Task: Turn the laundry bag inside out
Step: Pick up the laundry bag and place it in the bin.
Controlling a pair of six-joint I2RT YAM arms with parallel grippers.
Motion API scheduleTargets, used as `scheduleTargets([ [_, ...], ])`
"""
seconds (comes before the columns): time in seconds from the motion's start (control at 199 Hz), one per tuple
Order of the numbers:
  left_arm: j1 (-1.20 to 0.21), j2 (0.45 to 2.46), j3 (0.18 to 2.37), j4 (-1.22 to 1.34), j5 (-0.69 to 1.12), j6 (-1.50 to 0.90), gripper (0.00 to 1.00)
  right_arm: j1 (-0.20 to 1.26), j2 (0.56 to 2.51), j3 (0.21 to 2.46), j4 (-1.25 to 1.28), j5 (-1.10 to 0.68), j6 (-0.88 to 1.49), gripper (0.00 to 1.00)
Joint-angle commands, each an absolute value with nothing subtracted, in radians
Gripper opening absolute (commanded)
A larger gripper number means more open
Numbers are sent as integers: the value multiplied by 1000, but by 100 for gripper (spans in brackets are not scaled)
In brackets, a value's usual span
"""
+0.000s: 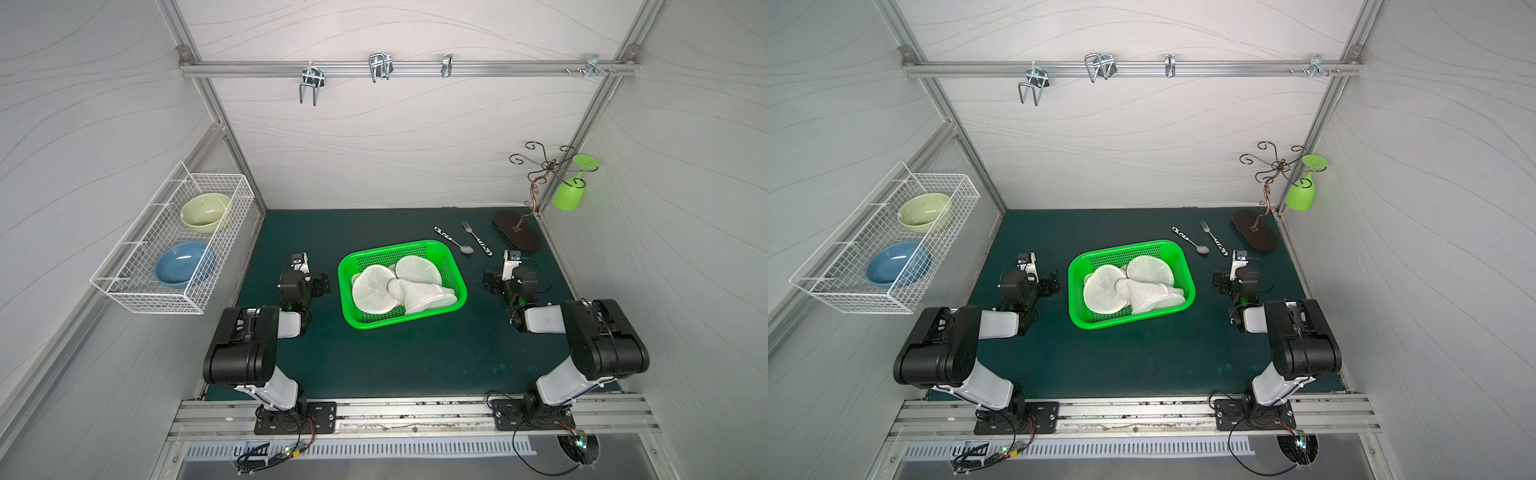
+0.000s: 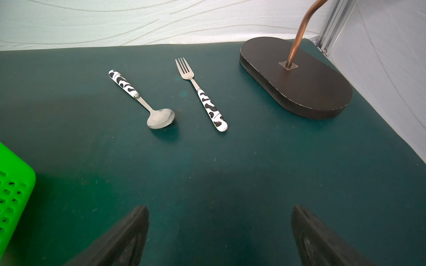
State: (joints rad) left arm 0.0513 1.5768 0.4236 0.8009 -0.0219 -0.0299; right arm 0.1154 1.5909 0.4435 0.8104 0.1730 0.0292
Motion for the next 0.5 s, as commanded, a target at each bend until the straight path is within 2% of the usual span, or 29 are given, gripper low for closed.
scheduleTargets([
  [0.0, 49, 1551, 425, 826, -13, -33, 100, 109, 1566, 434, 801, 161, 27, 99],
  [0.262, 49, 1552, 425, 827, -12, -34, 100, 103, 1568, 436, 804, 154, 30, 99],
  [0.499, 50, 1548, 424, 825, -9, -35, 100, 32, 1574, 451, 789, -119, 19, 99],
])
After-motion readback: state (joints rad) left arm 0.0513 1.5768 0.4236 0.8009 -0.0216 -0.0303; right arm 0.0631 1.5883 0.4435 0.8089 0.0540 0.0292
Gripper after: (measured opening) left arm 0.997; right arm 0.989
